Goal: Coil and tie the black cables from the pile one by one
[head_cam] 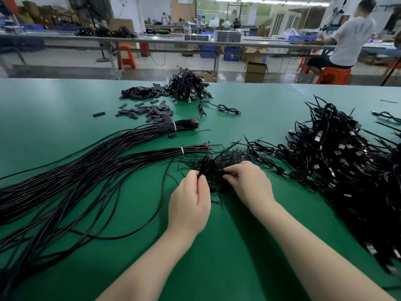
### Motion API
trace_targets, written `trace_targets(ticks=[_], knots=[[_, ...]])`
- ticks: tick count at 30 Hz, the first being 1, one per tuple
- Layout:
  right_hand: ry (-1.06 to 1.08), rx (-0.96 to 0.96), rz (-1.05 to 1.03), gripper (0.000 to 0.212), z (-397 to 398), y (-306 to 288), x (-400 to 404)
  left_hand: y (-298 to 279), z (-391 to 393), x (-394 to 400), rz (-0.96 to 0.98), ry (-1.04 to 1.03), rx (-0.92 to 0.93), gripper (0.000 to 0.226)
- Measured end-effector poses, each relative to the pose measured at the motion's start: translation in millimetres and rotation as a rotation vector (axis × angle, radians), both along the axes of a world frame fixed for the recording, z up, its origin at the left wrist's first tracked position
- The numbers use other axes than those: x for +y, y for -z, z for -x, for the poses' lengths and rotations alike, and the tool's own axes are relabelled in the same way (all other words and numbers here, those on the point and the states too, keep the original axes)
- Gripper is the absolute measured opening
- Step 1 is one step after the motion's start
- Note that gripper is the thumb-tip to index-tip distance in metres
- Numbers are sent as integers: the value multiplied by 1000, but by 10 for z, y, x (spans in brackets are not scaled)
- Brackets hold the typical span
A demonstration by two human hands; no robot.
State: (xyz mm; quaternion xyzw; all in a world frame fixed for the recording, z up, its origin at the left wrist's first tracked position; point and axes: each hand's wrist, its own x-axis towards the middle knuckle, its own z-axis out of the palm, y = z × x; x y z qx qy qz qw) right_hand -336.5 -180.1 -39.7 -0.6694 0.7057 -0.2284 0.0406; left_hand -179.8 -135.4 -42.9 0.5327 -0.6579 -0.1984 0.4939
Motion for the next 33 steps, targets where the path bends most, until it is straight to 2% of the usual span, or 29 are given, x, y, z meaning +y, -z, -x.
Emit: trace_targets(ticks=[3,8,12,16,20,22,26,29,33], knots=[[19,-9,71,14,16,40,21,12,-5,-44,6,2,101,31],[12,-67,115,8,45,43,62,49,-4,-72,3,-9,68,30],[17,-80,195,12,70,-57,87,69,-10,-87,-5,6,21,33],[-44,-207,200,11,107,-314,198,84,-12,-97,-28,-3,-10,32],[-283,95,200,12,49,-544,442,72,-5,-90,-38,-31,-56,32],[-368,187,240,11,-22,-591,524,66,8,-76,-36,-12,-141,30],[-440,270,301,11,-101,-618,564,62,38,-29,-32,49,-322,32],[-440,326,394,4,-52,-643,554,56,40,-9,-22,76,-351,33],[-463,344,426,7,-45,-668,579,55,54,29,-10,109,-376,33]])
